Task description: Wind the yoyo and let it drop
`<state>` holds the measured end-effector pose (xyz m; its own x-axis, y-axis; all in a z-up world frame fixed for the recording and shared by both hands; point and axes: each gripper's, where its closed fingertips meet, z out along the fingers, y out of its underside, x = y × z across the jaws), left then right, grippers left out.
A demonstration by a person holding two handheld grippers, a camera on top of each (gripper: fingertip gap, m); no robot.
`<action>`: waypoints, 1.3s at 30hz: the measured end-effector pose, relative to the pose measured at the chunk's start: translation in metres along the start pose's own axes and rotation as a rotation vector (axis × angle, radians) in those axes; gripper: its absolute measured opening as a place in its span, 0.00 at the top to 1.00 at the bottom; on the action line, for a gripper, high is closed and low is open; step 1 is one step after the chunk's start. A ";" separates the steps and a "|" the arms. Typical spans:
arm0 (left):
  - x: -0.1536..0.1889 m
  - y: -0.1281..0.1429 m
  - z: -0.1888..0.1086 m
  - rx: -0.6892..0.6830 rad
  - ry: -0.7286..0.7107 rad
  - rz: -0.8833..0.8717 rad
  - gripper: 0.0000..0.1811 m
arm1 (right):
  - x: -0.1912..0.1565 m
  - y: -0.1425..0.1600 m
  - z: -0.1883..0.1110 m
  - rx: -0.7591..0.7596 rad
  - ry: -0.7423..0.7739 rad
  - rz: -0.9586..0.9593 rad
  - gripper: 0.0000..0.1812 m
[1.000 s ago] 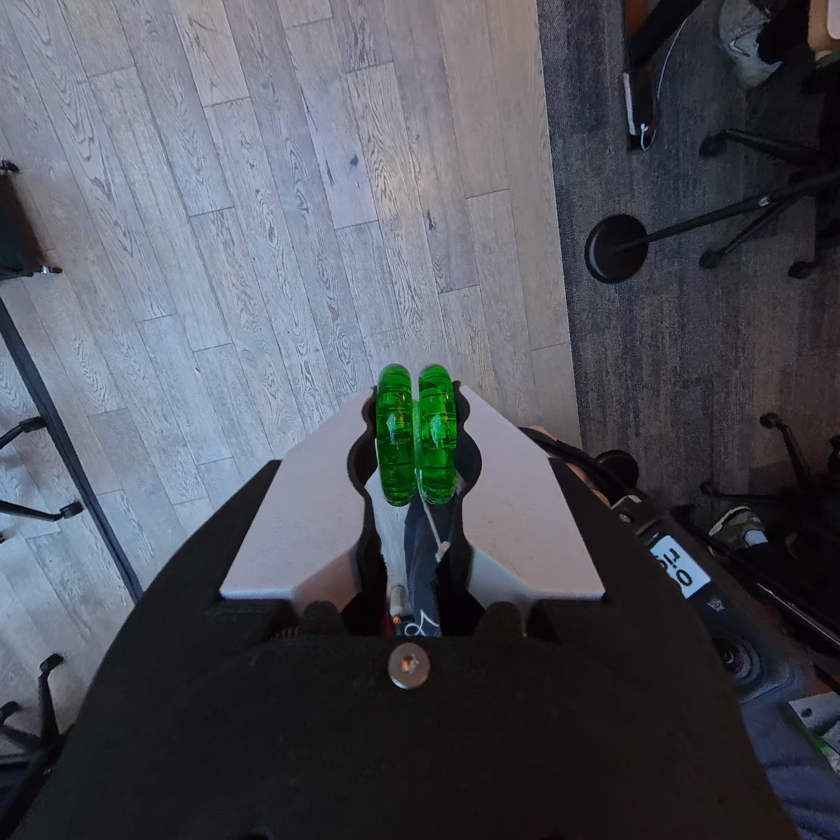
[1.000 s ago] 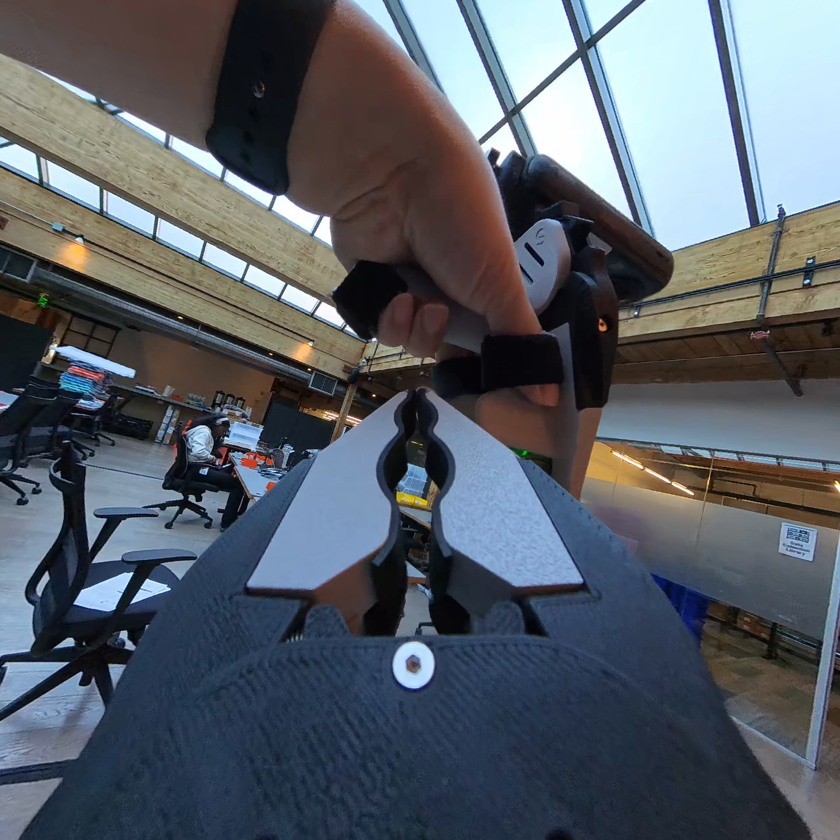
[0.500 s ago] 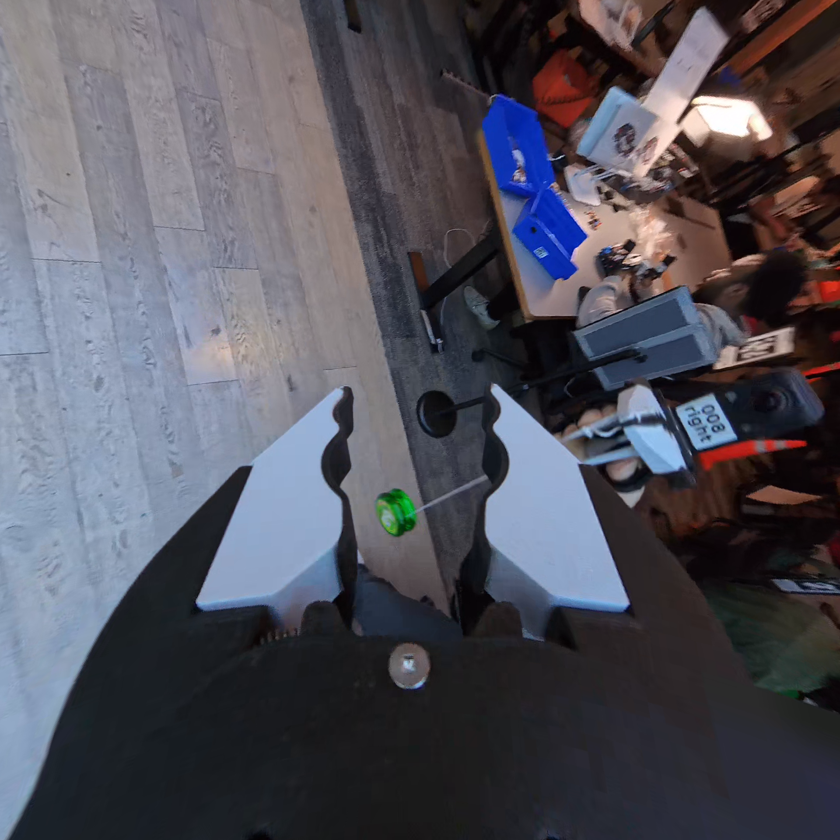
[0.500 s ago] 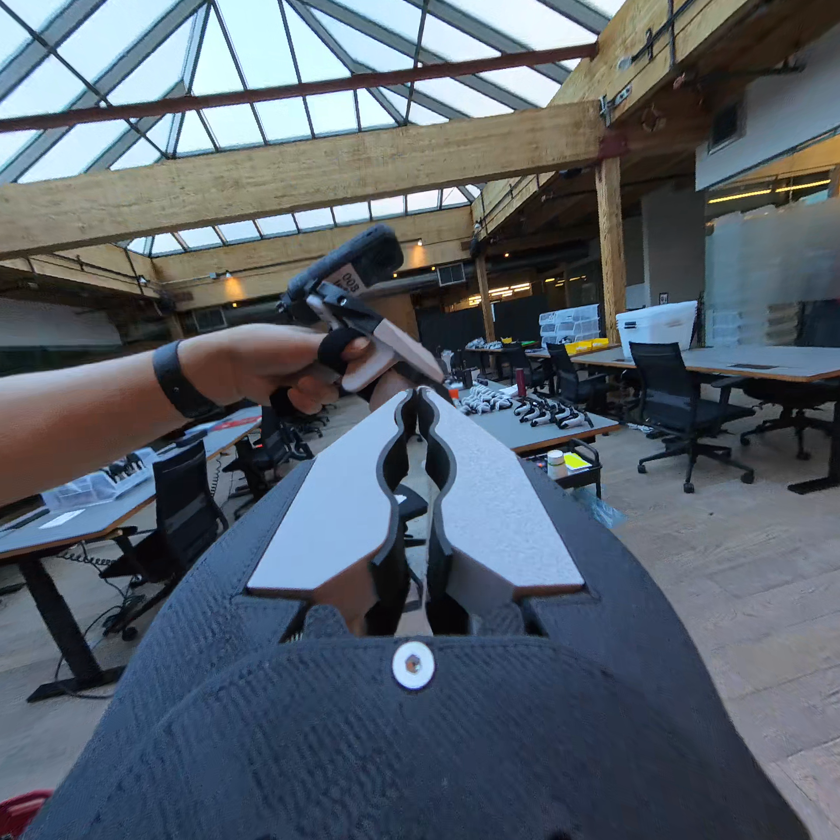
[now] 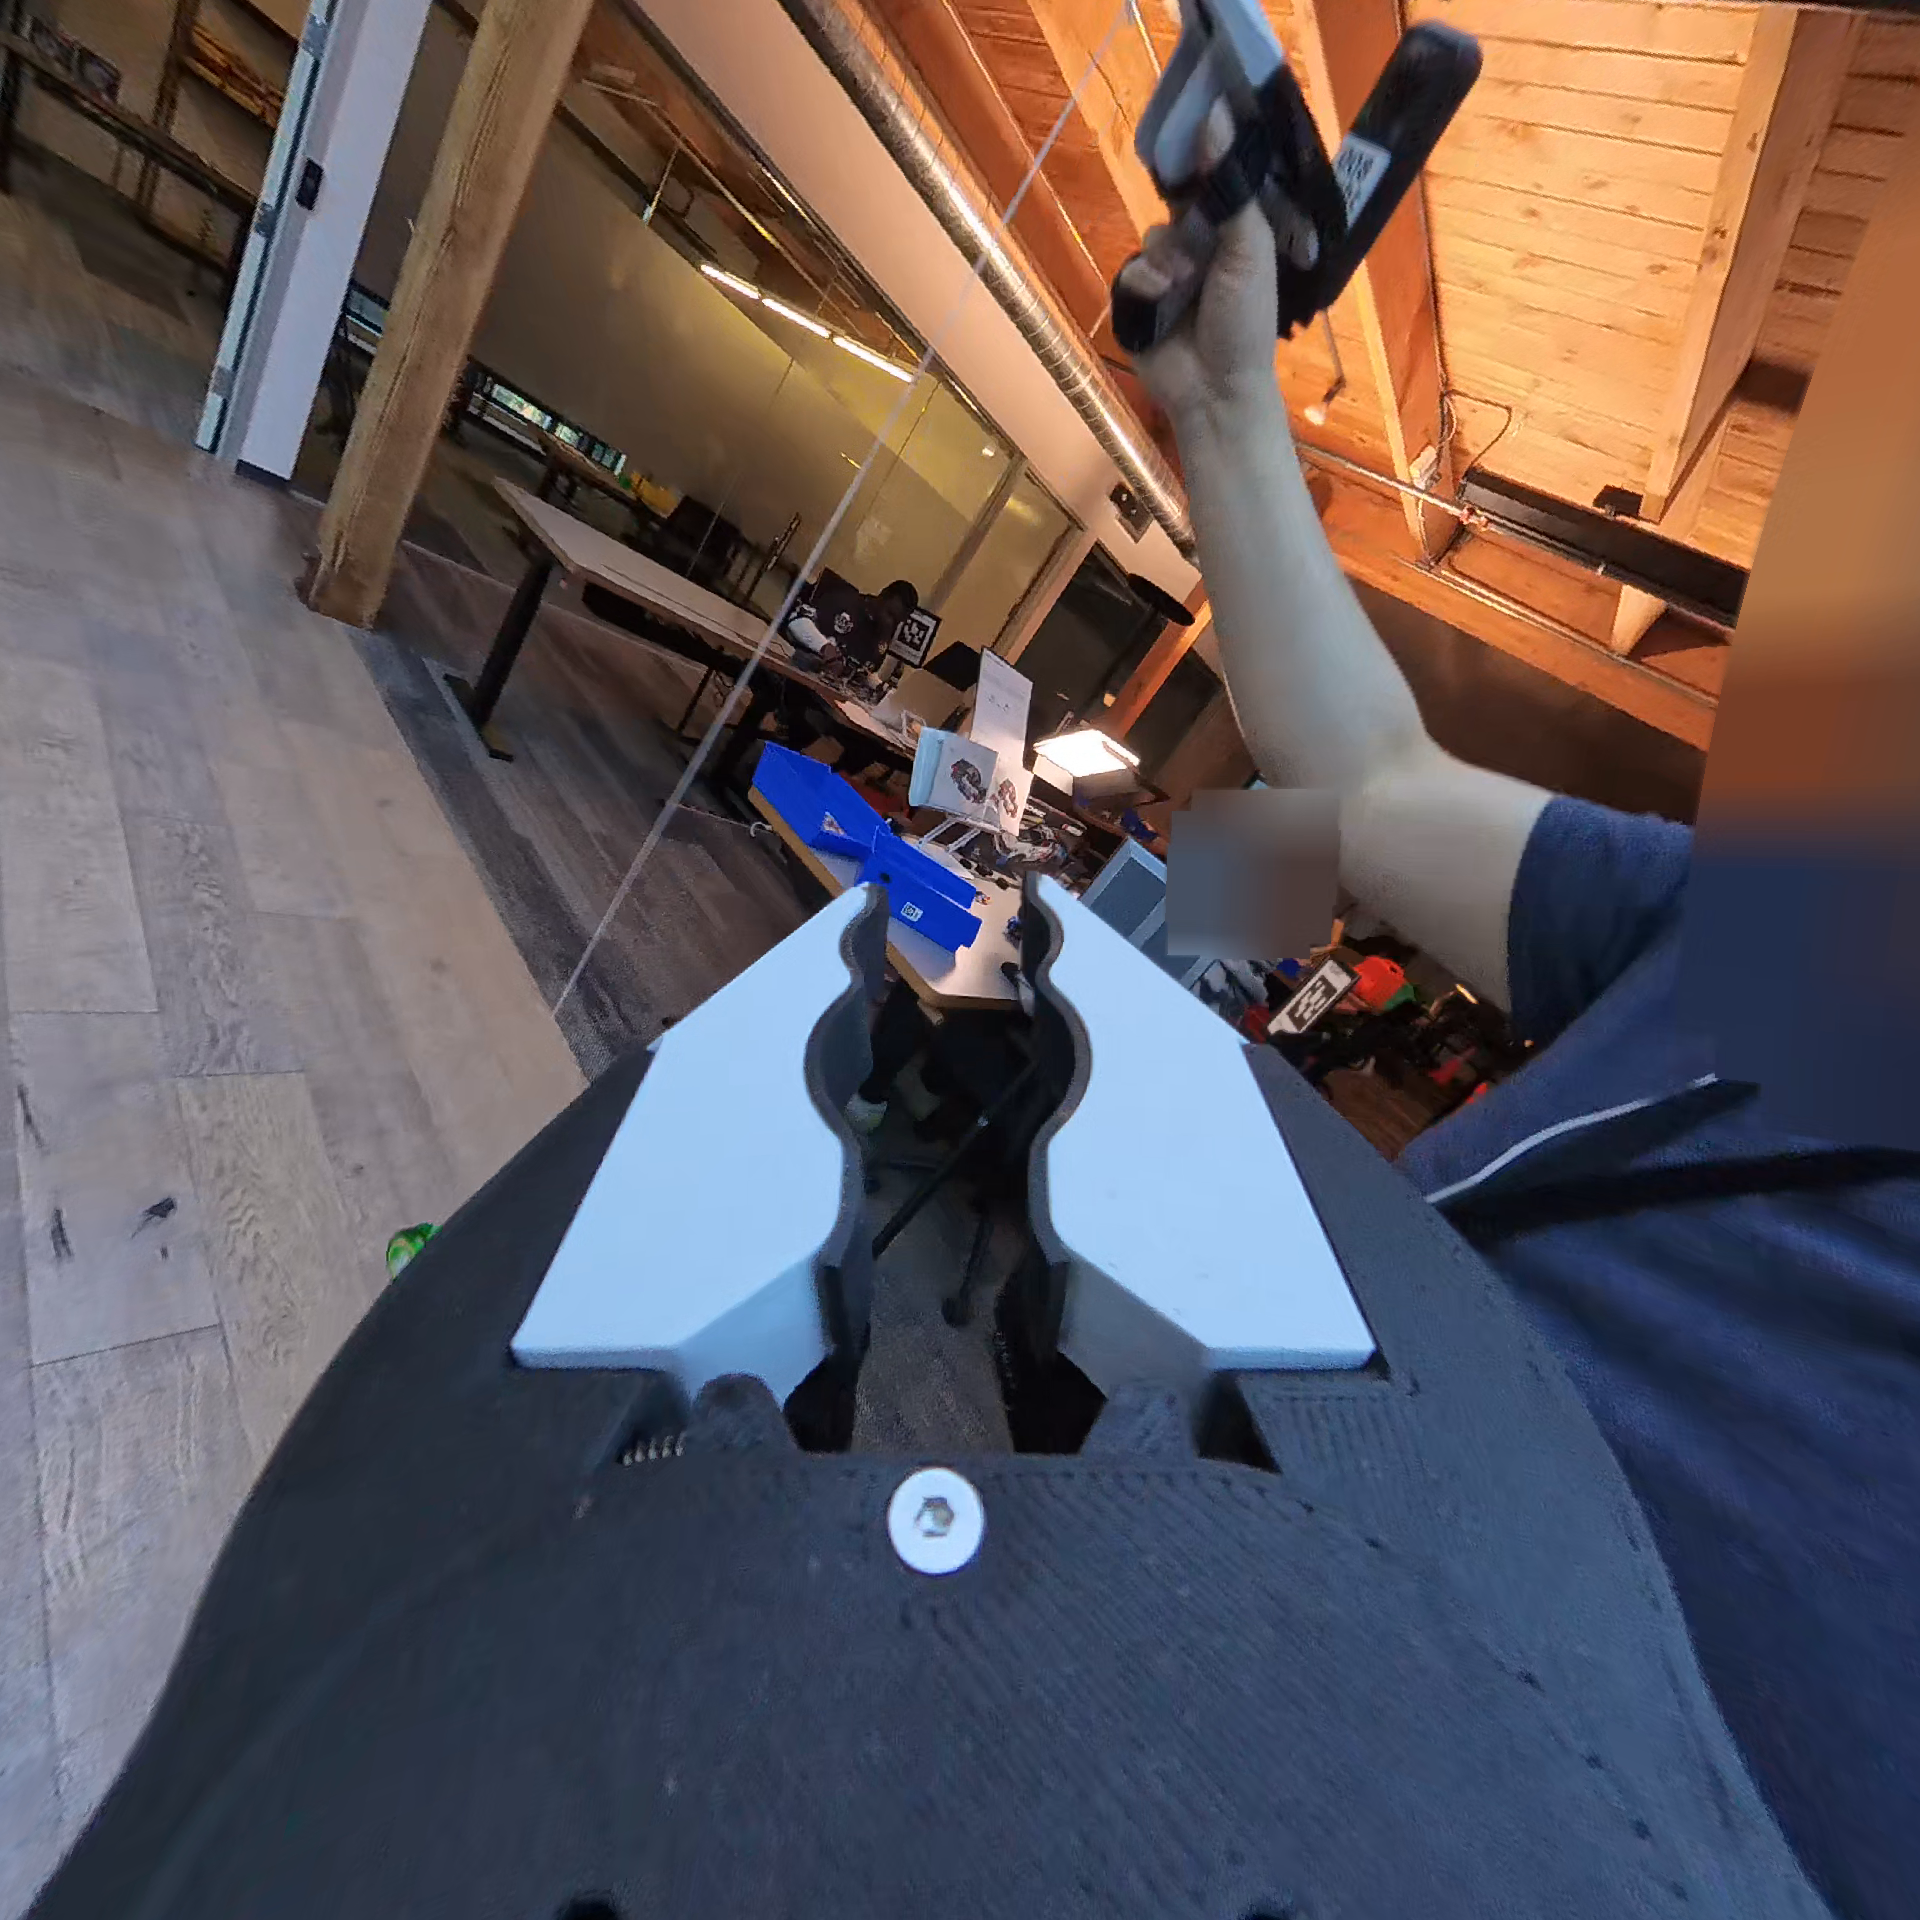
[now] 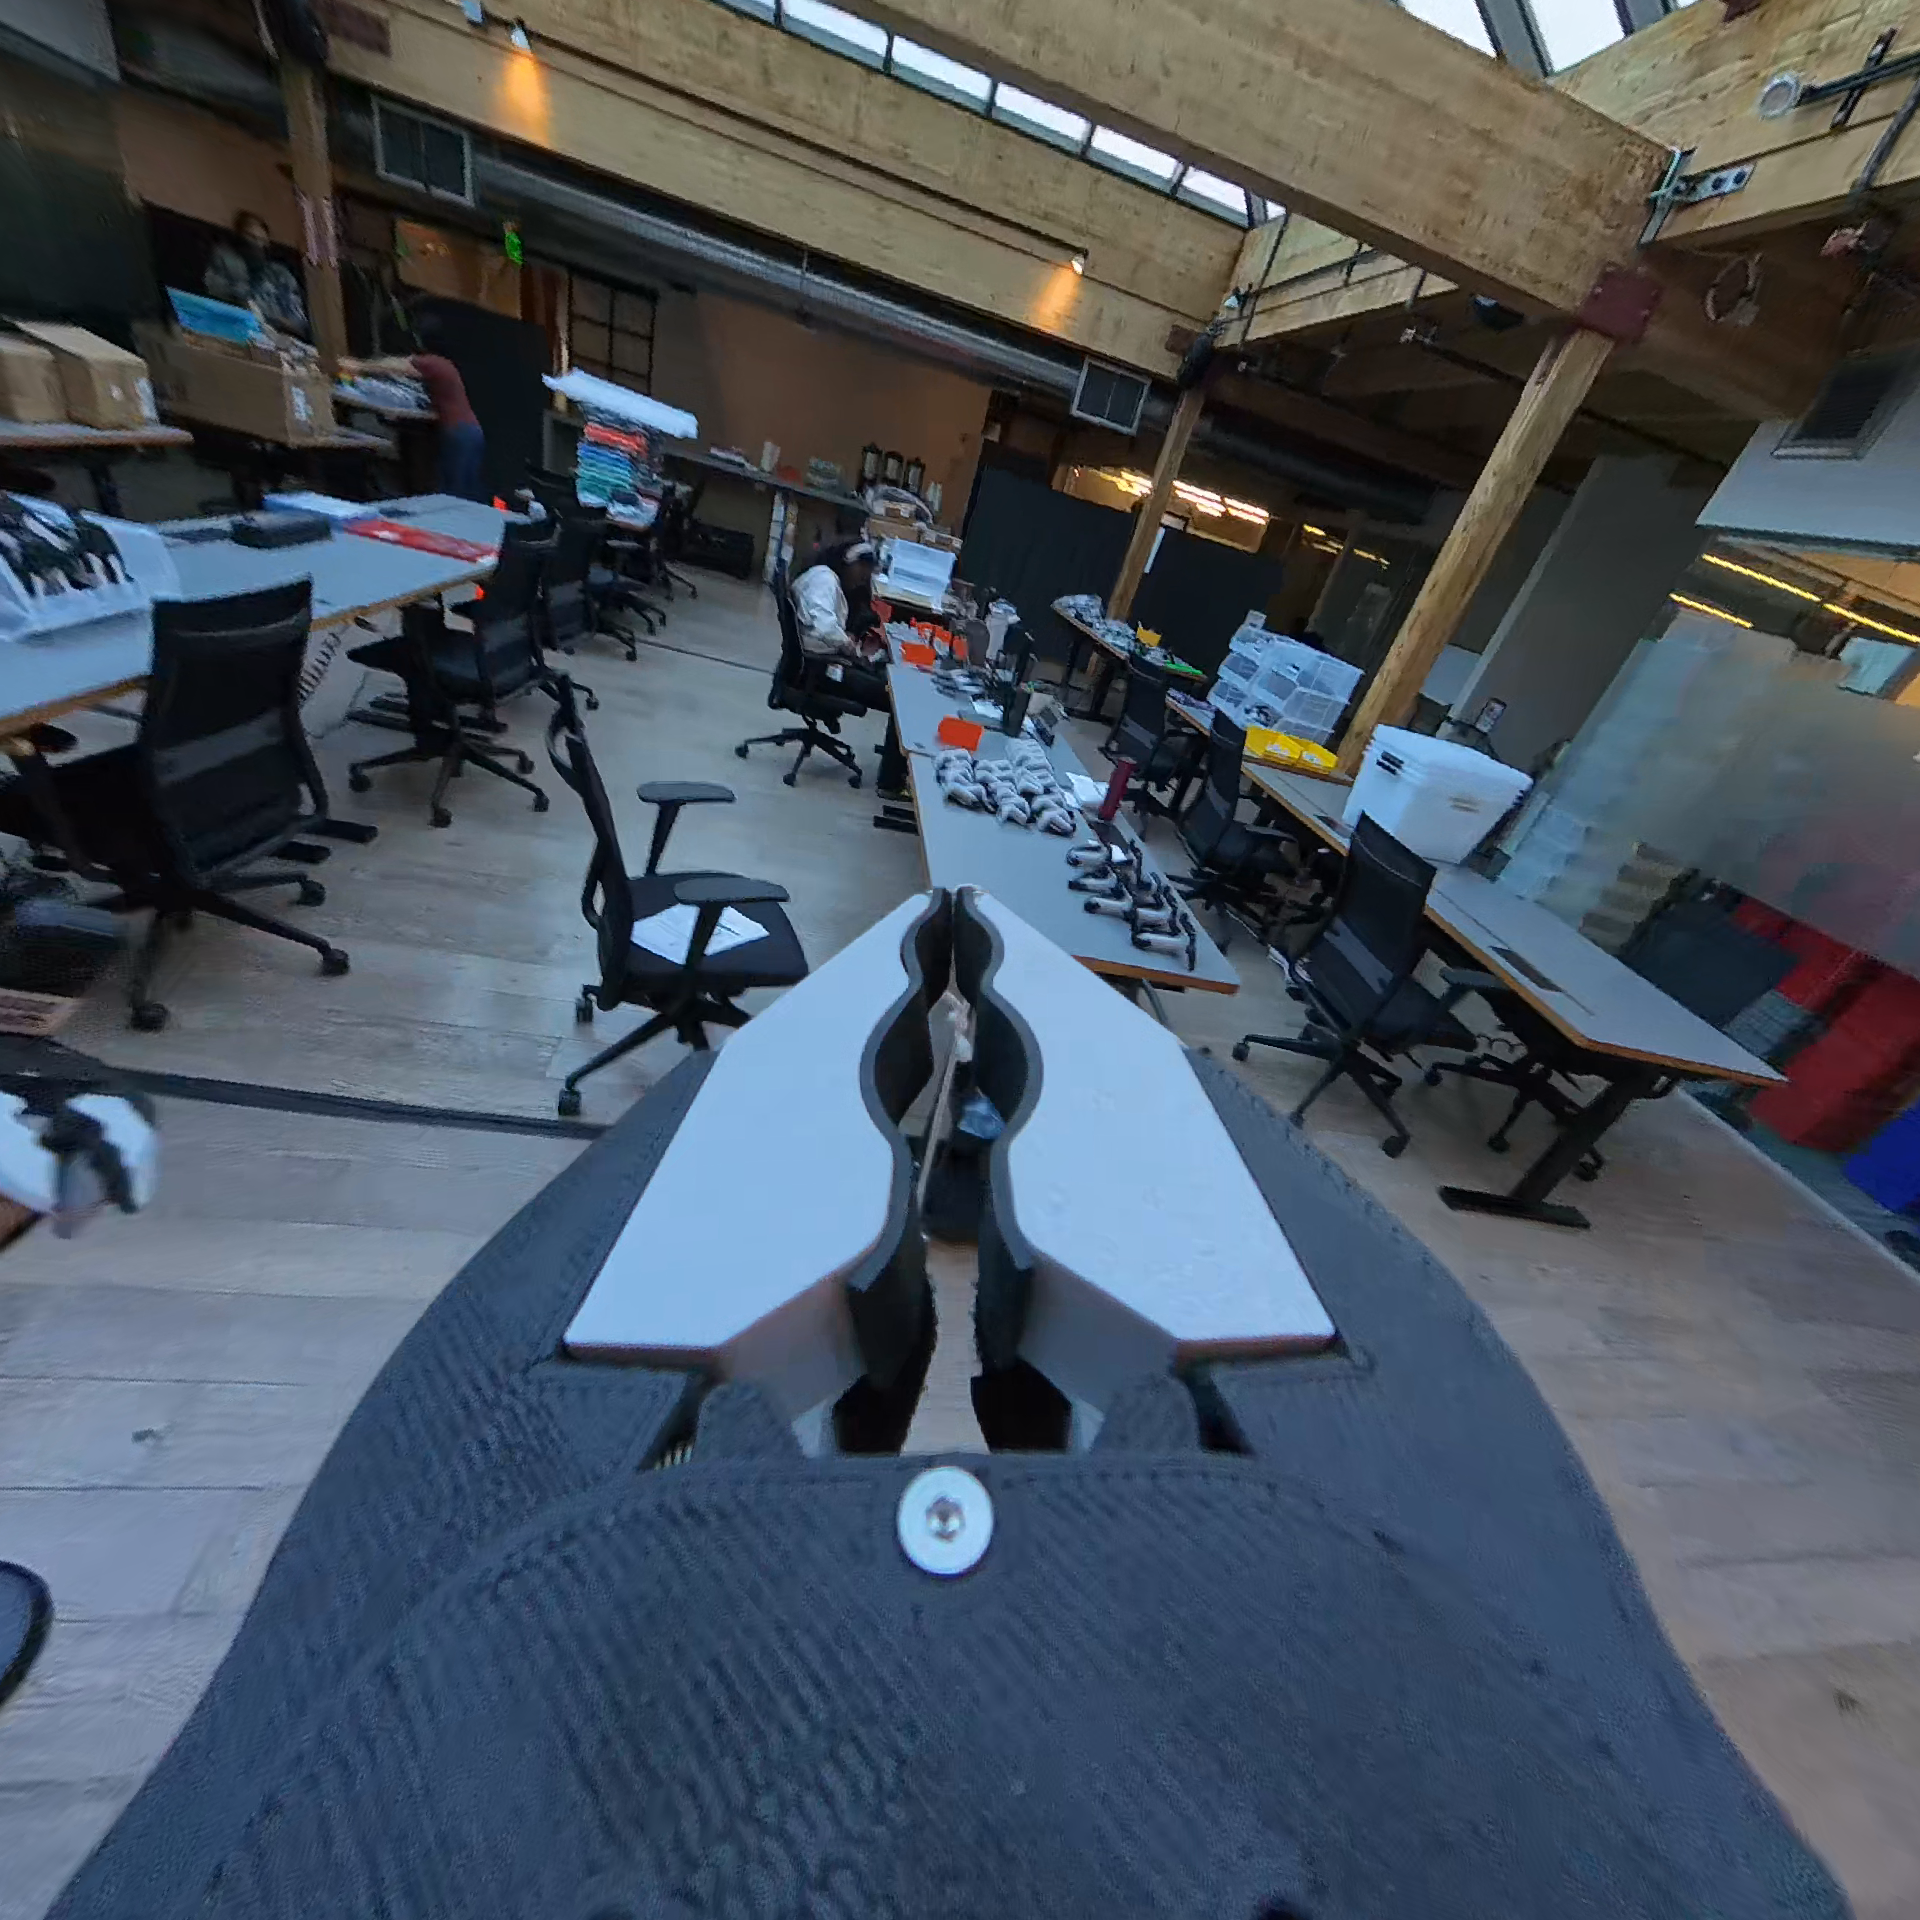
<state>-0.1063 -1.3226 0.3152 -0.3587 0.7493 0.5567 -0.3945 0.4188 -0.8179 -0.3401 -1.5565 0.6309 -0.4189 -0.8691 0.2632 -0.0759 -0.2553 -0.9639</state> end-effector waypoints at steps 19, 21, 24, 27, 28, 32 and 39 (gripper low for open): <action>0.053 -0.043 -0.091 0.145 -0.124 0.179 0.93 | 0.011 -0.038 0.074 -0.016 -0.042 -0.034 1.00; 0.051 -0.042 -0.092 0.158 -0.119 0.166 0.92 | -0.002 -0.011 0.087 -0.039 -0.082 -0.010 1.00; 0.050 -0.040 -0.090 0.175 -0.102 0.145 0.93 | -0.033 0.053 0.109 -0.082 -0.172 0.055 1.00; 0.050 -0.038 -0.088 0.171 -0.093 0.135 0.92 | -0.077 0.133 0.129 -0.144 -0.267 0.139 1.00; 0.049 -0.037 -0.087 0.164 -0.094 0.136 0.92 | -0.092 0.160 0.134 -0.164 -0.294 0.168 1.00; 0.051 -0.033 -0.084 0.144 -0.094 0.137 0.93 | -0.153 0.264 0.148 -0.246 -0.387 0.296 1.00; 0.048 -0.024 -0.087 0.127 -0.113 0.112 0.92 | -0.204 0.374 0.157 -0.314 -0.398 0.501 1.00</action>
<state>-0.0405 -1.2520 0.3494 -0.4958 0.7224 0.4820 -0.4478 0.2629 -0.8546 -0.1410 -1.5410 0.2234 -0.1135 -0.9539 -0.2778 -0.2427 0.2978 -0.9233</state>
